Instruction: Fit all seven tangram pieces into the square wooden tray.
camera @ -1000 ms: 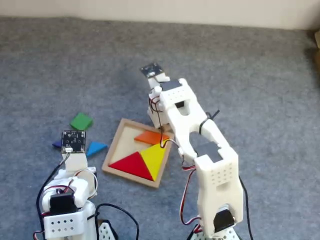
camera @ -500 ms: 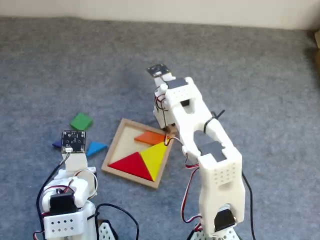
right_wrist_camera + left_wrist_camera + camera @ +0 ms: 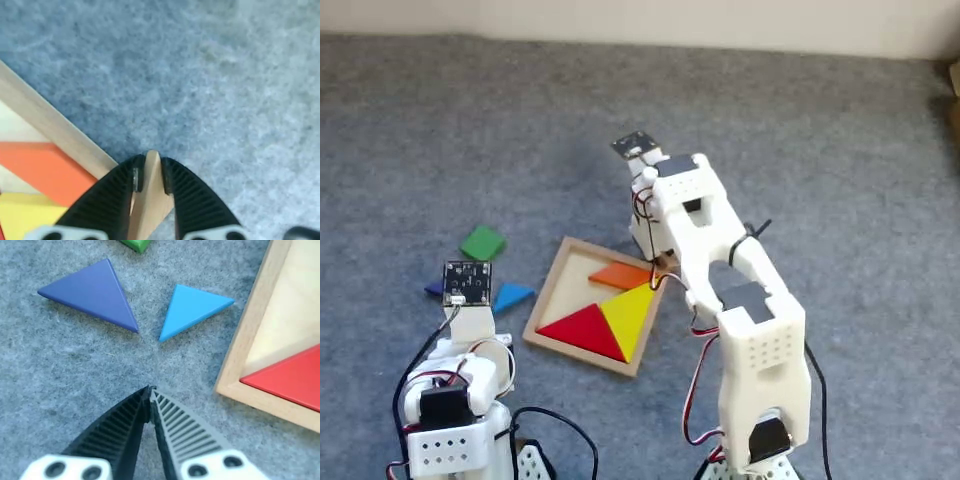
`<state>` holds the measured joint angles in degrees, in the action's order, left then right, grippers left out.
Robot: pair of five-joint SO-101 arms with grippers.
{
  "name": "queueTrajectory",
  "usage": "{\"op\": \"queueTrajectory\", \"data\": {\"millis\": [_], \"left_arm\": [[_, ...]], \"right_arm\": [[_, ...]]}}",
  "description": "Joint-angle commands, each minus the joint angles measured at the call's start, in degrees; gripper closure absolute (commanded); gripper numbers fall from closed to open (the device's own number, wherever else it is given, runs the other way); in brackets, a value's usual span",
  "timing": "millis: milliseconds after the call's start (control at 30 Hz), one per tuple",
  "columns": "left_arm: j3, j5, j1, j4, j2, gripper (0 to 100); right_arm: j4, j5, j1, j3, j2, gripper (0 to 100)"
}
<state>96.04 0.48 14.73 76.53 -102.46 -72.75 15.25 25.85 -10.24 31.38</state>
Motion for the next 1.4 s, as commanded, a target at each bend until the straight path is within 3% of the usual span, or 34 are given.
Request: {"op": "queueTrajectory", "data": {"millis": [0,567,900,1367], "left_arm": [[1.10,0.62,0.66,0.26,-1.89,99],[1.10,0.62,0.66,0.26,-1.89,99],[1.10,0.62,0.66,0.26,-1.89,99],[1.10,0.62,0.66,0.26,-1.89,99]], "right_arm": [[-0.66,0.79,-1.36,-1.89,-4.44,99.4],[-4.18,0.88,-3.82,-1.98,-5.05,99.4],[-1.01,0.88,-3.38,6.73,-19.03,99.4],[14.73,0.97,10.68,26.86,-30.64,99.4]]}}
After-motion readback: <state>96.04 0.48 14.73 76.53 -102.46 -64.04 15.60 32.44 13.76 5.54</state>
